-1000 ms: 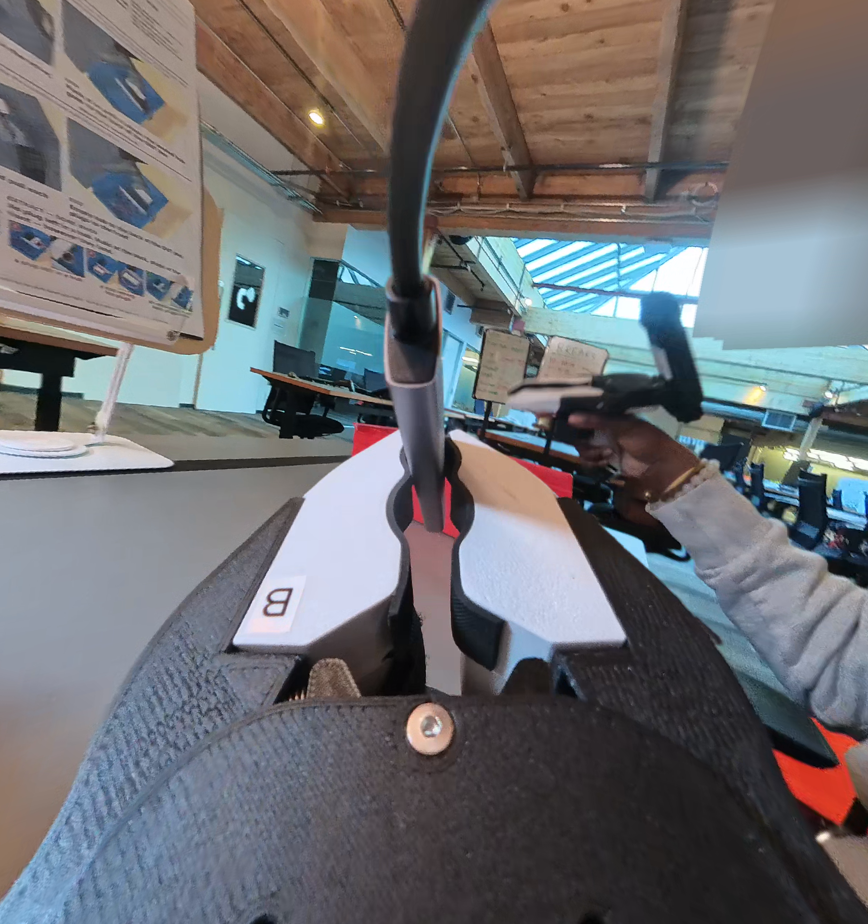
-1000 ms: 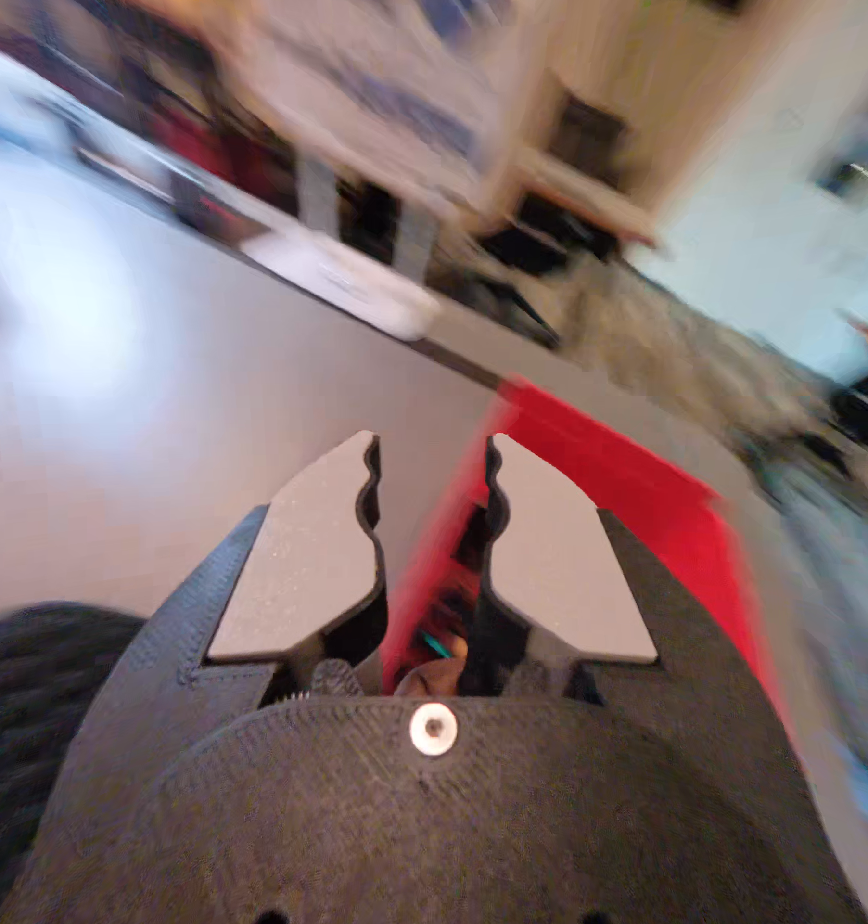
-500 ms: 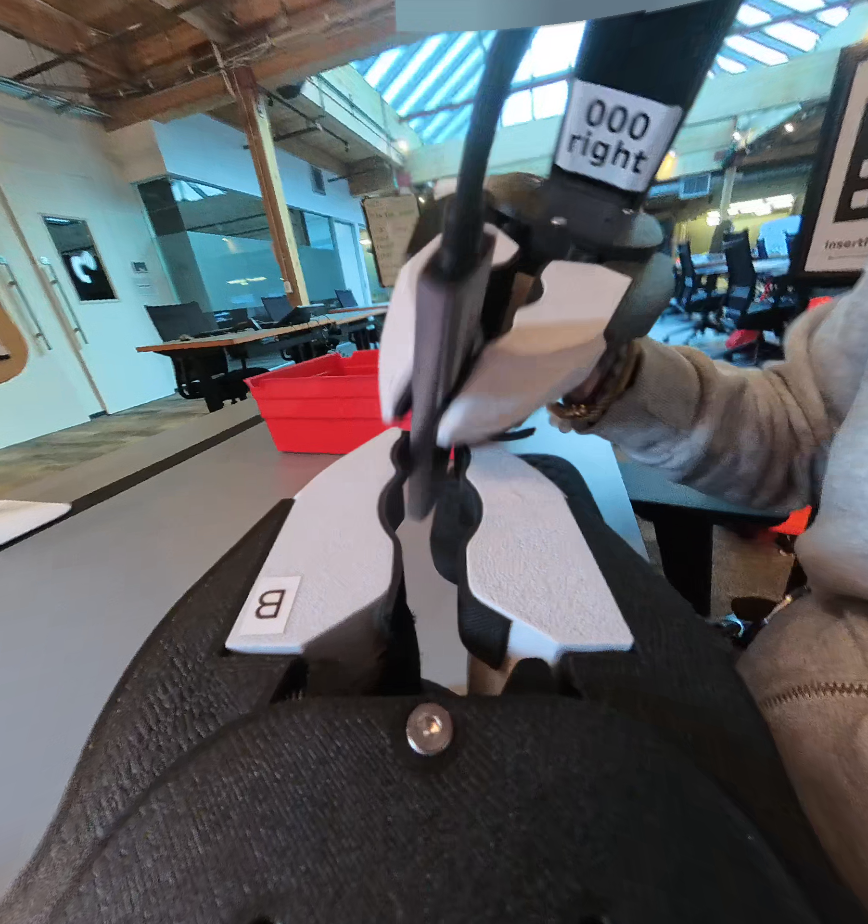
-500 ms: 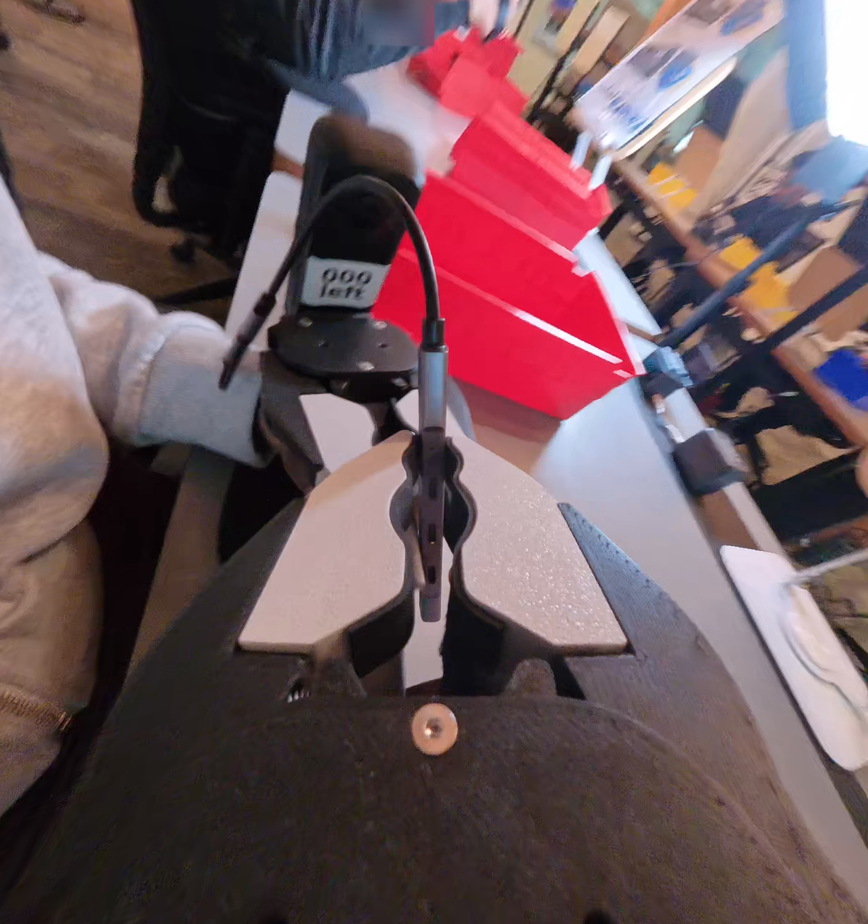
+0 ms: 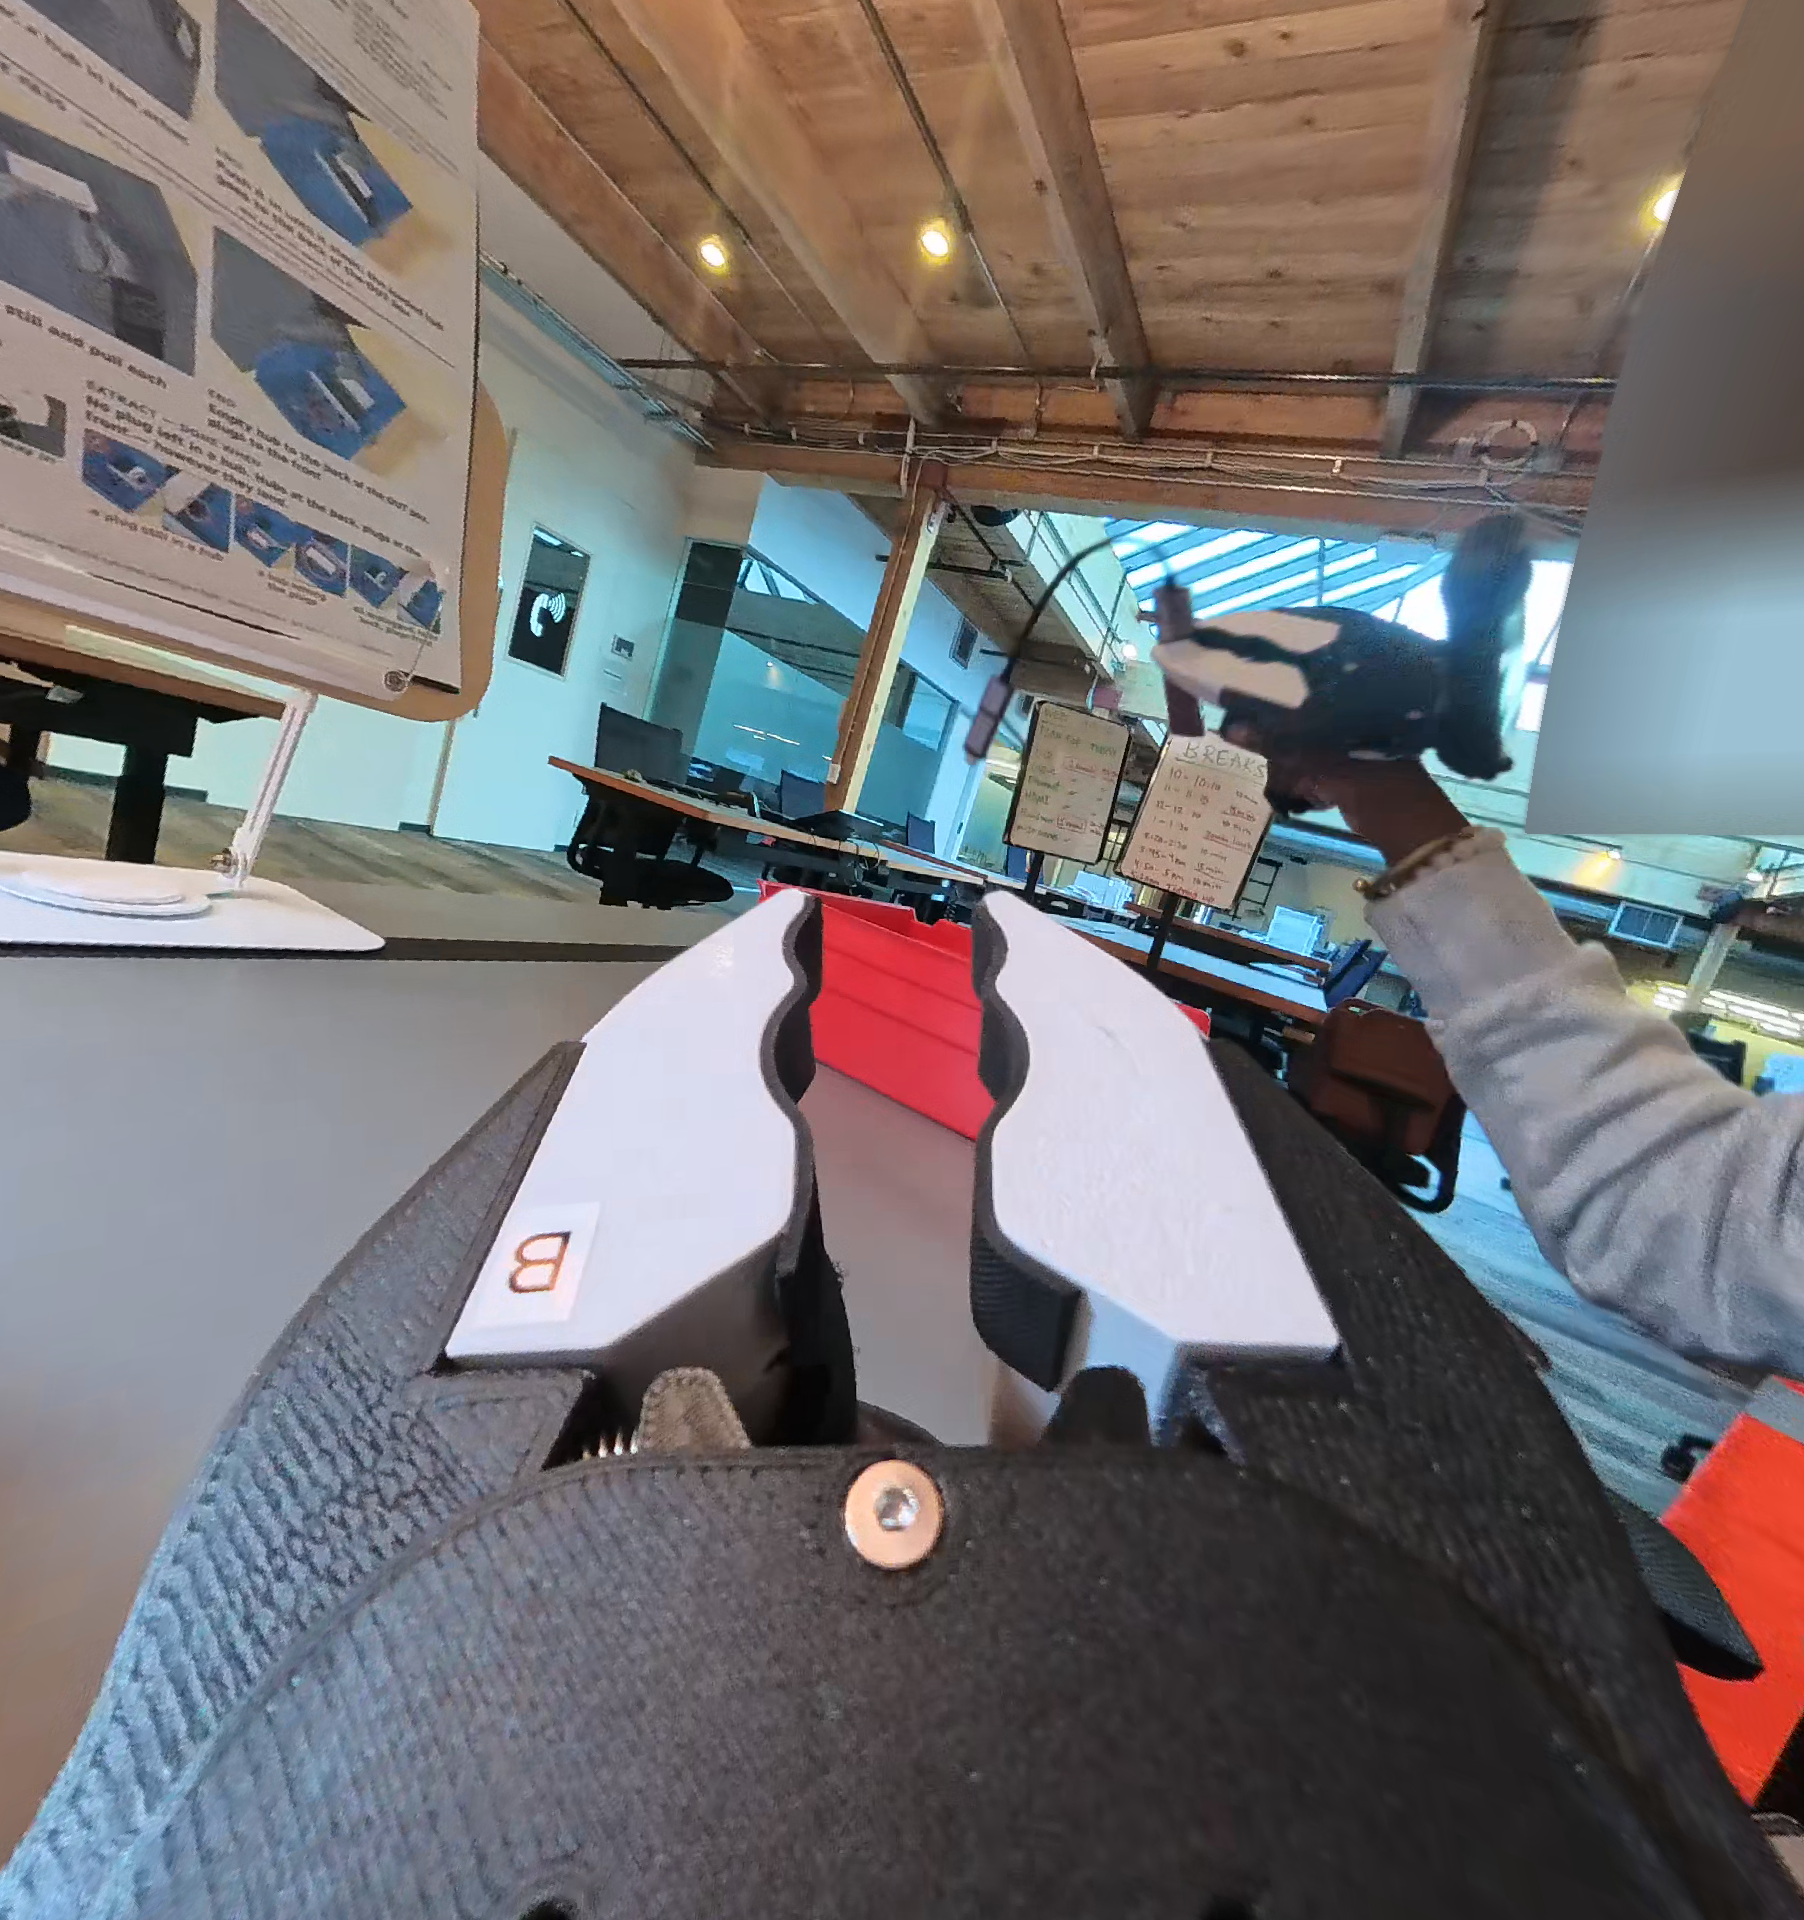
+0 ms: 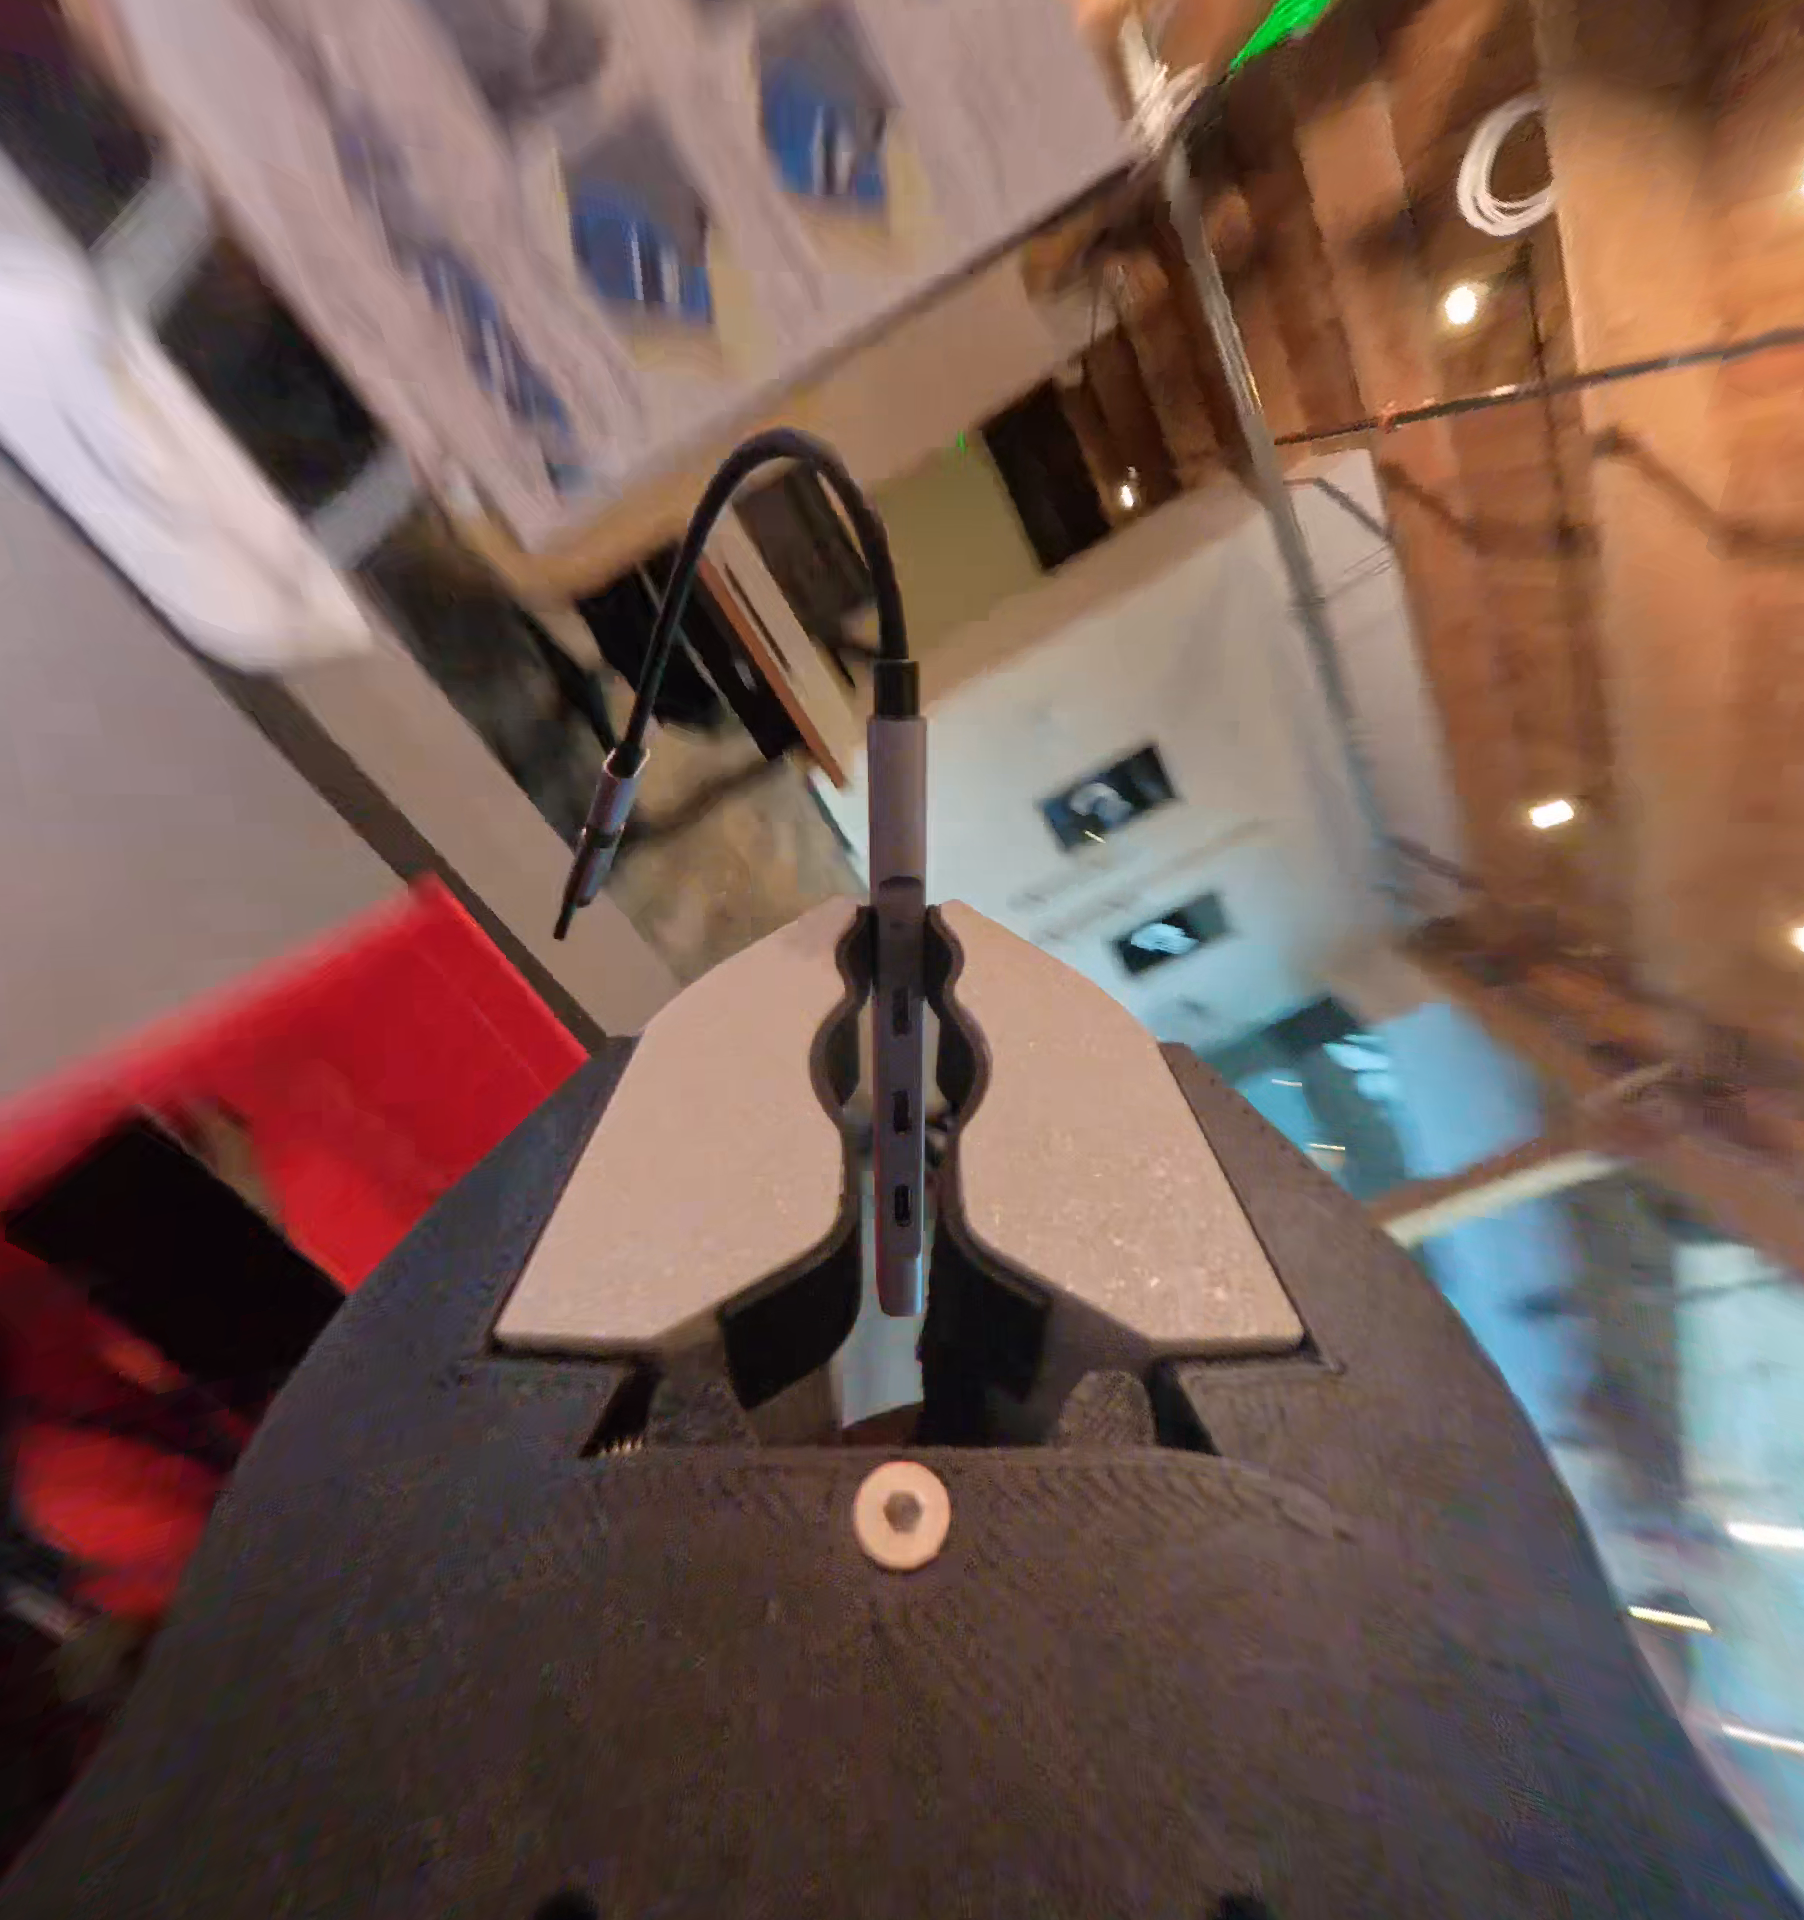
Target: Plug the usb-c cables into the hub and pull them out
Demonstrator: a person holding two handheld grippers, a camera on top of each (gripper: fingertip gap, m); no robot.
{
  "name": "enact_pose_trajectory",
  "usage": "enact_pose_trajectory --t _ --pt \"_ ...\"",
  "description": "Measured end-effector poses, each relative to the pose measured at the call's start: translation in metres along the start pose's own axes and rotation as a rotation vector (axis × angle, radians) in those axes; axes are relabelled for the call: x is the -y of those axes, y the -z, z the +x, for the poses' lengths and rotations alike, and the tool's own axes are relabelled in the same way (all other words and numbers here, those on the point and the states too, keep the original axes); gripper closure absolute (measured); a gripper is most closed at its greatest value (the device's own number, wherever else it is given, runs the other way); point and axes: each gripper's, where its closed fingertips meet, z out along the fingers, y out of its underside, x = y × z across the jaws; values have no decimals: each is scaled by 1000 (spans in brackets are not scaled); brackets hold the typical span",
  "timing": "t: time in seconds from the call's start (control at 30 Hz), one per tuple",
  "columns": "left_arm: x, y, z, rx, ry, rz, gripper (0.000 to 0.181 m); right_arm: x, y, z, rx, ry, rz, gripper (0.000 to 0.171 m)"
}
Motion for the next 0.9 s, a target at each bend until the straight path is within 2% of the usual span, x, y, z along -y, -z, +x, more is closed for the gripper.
enact_pose_trajectory --t 0.07,0.13,0.23,0.3,0.4,0.53,0.6,0.67,0.73,0.77,0.9 --pt "-1 -1 0 0 -4 -5 153 -31 -17 1 22 297 -112 162" --pt "-2 -1 1 -2 -4 -10 153 -61 -36 -16 120 508 -186 162" --pt "-2 -1 0 -1 0 -9 153 -100 -63 -64 313 644 -220 162" --pt "-1 -1 0 1 5 -4 153 -121 -78 -98 421 637 -223 162" --pt "-1 -1 -3 5 23 0 153 -133 -95 -141 525 502 -196 162" --pt "-1 -1 -5 13 45 -2 153 -151 -104 -168 648 194 -270 162" --pt "-1 -1 -5 12 44 -3 153 -166 -106 -179 710 21 -356 162" --pt "-1 -1 -5 12 43 -2 153 -187 -101 -193 799 -141 -530 160" --pt "-2 -1 -5 11 47 -4 153 -200 -97 -199 821 -221 -662 139" --pt "-2 -1 -5 11 48 -4 153 -199 -99 -196 795 -246 -670 131" --pt "-1 -1 -5 11 48 0 153 -162 -101 -167 650 -439 -558 91"
